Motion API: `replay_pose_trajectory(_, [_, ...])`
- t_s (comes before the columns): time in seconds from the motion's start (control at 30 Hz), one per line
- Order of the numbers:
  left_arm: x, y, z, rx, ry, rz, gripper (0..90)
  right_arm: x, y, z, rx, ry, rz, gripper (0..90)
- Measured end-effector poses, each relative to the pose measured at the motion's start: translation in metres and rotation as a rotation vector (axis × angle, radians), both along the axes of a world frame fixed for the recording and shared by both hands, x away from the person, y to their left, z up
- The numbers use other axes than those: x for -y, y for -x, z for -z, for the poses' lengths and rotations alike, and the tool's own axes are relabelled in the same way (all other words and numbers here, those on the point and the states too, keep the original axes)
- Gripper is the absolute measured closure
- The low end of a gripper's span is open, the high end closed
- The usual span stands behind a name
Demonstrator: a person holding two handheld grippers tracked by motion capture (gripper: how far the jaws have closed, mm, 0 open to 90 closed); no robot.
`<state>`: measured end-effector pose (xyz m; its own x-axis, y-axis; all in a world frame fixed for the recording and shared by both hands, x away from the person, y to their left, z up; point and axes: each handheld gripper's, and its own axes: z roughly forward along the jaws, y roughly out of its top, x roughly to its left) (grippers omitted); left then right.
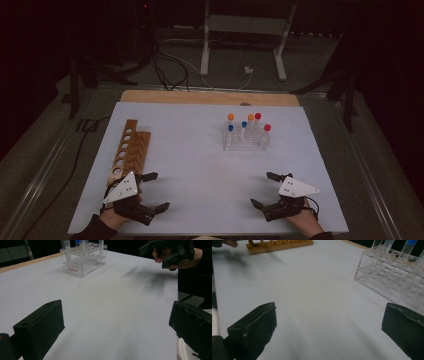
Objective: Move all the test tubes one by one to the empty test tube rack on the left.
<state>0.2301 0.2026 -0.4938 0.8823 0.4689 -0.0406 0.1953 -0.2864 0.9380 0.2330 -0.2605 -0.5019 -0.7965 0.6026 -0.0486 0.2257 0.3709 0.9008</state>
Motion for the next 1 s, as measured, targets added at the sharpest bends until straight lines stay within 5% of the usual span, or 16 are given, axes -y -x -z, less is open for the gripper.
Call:
replay_pose_trajectory(0.3, [0.000, 0.000, -0.001, 0.007, 0.002, -0.004, 0.5, -0.005, 0.002, -0.011, -0.055, 0.020, 0.017, 0.0])
replay_pose_trajectory(1.0, [-0.001, 0.000, -0.001, 0.004, 0.010, -0.013, 0.5, -0.026, -0.007, -0.048, 0.000, -0.006, 0.021, 0.0])
